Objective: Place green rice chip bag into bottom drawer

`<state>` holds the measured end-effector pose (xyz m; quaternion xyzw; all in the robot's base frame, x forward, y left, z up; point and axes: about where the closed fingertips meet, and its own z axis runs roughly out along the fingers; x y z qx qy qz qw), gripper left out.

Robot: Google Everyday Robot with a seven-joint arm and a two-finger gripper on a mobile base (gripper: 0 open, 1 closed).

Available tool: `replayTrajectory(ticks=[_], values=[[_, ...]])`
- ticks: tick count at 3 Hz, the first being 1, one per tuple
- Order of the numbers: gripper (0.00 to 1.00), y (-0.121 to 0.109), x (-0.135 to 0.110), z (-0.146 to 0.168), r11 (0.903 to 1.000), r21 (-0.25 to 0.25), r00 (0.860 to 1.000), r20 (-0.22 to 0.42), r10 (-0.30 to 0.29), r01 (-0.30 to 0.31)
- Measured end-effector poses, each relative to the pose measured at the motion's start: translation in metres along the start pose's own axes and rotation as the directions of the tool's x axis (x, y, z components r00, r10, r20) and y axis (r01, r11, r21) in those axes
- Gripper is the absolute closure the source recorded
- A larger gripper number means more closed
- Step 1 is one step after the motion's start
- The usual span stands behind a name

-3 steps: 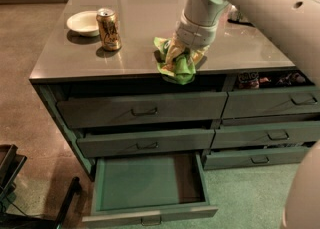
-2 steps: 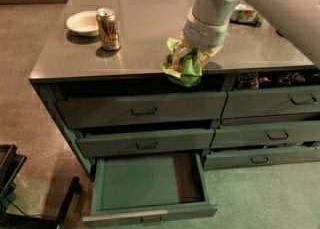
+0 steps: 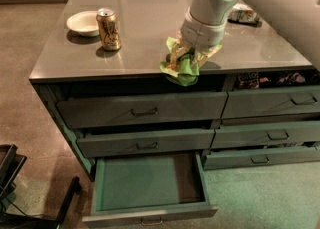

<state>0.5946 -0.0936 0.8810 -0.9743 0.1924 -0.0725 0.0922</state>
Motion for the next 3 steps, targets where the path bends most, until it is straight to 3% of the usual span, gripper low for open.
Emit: replayTrajectory(ticks=[1, 2, 3], values=[[1.00, 0.010, 0.000, -0.004, 0.9962, 0.052, 0.997, 0.031, 0.069, -0.070], [1.00, 0.032, -0.022, -0.008, 0.9647, 0.137, 0.970, 0.129, 0.208, -0.225], [1.00, 0.058, -0.061, -0.018, 0.9010, 0.159, 0.898, 0.258, 0.357, -0.403]])
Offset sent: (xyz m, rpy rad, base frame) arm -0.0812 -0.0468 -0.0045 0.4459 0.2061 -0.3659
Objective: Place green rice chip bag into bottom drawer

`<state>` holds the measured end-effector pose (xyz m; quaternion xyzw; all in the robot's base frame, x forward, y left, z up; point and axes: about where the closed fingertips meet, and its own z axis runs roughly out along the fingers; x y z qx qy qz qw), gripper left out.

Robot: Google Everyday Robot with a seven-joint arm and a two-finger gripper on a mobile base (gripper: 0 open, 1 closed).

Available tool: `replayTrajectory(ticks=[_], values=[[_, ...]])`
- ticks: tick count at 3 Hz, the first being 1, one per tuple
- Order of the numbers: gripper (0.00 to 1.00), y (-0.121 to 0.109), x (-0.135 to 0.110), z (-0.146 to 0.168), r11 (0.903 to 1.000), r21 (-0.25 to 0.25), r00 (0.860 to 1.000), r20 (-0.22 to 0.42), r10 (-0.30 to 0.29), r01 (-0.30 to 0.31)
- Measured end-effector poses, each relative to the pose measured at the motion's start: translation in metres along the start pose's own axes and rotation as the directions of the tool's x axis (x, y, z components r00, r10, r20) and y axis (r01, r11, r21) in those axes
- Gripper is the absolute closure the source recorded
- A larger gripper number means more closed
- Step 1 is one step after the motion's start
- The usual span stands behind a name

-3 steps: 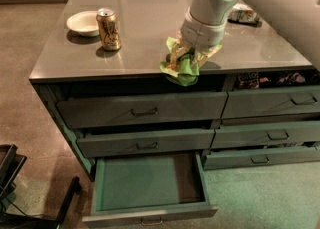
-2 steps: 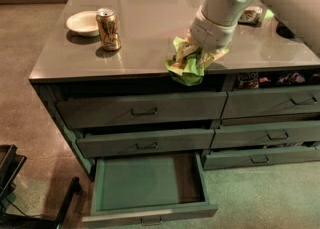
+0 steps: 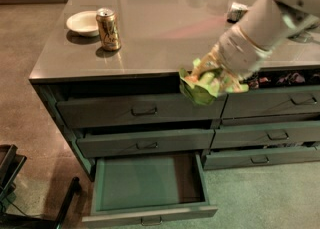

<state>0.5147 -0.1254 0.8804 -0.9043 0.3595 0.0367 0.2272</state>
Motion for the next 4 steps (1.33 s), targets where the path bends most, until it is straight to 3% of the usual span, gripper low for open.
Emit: replayTrajectory(ticks=[1, 2, 3, 4], values=[[1.00, 0.020, -0.047, -0.001, 0.9963, 0.025, 0.985, 0.156, 0.077, -0.082], [1.00, 0.019, -0.096, 0.004, 0.9925, 0.061, 0.942, 0.326, 0.081, -0.106], [1.00, 0.008, -0.130, 0.046, 0.9963, 0.067, 0.896, 0.444, 0.019, -0.054], [1.00, 0.014, -0.143, 0.105, 0.9997, 0.024, 0.896, 0.445, -0.020, 0.011]])
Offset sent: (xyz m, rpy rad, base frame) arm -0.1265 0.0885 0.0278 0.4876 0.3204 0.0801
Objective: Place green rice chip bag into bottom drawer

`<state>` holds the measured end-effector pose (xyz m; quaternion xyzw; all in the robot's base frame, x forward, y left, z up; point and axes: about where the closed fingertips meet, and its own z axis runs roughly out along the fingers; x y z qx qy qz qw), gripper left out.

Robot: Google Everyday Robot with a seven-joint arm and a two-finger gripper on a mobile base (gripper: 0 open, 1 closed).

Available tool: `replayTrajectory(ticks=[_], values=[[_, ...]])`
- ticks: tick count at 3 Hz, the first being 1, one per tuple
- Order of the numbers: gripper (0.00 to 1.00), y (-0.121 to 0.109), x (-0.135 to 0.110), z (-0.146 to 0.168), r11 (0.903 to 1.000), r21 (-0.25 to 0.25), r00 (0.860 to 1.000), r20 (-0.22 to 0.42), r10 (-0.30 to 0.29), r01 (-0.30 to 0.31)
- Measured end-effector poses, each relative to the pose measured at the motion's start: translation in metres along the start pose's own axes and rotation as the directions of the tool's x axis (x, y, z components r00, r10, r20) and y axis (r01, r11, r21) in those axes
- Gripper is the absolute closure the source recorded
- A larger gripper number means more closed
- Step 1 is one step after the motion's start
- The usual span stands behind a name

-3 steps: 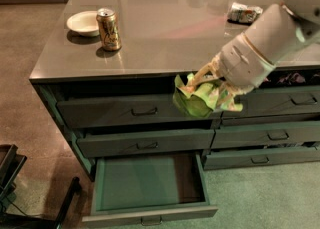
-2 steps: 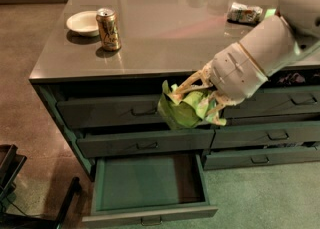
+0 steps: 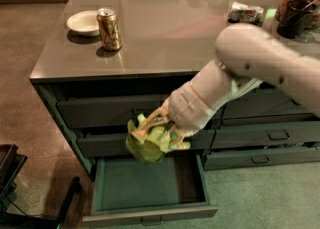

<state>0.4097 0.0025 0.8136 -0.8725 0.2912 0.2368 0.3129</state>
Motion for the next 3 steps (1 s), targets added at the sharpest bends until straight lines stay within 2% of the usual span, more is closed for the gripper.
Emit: replayTrajectory(ticks=[1, 2, 3], values=[[1.00, 0.028, 0.028, 0.067, 0.9927, -0.119, 0.999, -0.039, 0.015, -0.019], [1.00, 0.038, 0.031, 0.074, 0.9899, -0.140, 0.999, -0.047, 0.019, -0.025], [1.00, 0.059, 0.057, 0.090, 0.9879, -0.153, 0.999, -0.050, 0.018, -0.025]])
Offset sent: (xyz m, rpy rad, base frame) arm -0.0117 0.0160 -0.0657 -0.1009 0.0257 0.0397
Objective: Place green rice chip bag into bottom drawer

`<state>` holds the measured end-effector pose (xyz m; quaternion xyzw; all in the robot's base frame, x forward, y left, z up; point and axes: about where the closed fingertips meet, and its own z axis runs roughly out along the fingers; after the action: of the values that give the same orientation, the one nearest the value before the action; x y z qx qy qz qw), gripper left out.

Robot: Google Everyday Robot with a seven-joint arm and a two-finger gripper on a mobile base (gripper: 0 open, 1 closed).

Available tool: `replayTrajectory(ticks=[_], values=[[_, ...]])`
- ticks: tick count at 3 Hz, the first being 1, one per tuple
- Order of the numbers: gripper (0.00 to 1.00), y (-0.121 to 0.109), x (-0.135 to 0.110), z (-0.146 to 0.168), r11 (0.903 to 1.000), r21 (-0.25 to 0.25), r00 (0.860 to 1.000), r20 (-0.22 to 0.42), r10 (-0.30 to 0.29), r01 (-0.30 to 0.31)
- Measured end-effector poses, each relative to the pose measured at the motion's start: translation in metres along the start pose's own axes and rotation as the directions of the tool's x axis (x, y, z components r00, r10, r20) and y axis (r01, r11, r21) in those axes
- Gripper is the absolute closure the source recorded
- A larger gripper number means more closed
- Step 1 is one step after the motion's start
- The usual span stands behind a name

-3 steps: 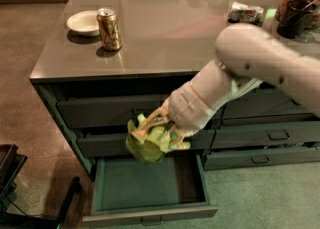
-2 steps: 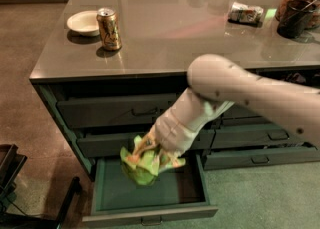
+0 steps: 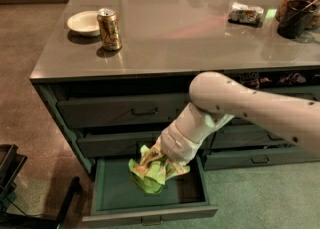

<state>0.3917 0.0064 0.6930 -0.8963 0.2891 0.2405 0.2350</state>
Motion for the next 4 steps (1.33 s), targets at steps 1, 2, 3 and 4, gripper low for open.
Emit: replayTrajectory(ticks=[1, 2, 3, 4], values=[[1.00, 0.022, 0.043, 0.037, 0.9997, -0.009, 1.000, -0.008, -0.021, 0.021], [1.00, 0.038, 0.104, 0.088, 0.9993, 0.002, 0.999, 0.006, -0.036, 0.036], [1.00, 0.043, 0.112, 0.095, 0.9997, -0.003, 1.000, 0.012, -0.025, 0.025], [1.00, 0.050, 0.156, 0.123, 0.9978, -0.005, 0.998, -0.026, -0.066, 0.065]])
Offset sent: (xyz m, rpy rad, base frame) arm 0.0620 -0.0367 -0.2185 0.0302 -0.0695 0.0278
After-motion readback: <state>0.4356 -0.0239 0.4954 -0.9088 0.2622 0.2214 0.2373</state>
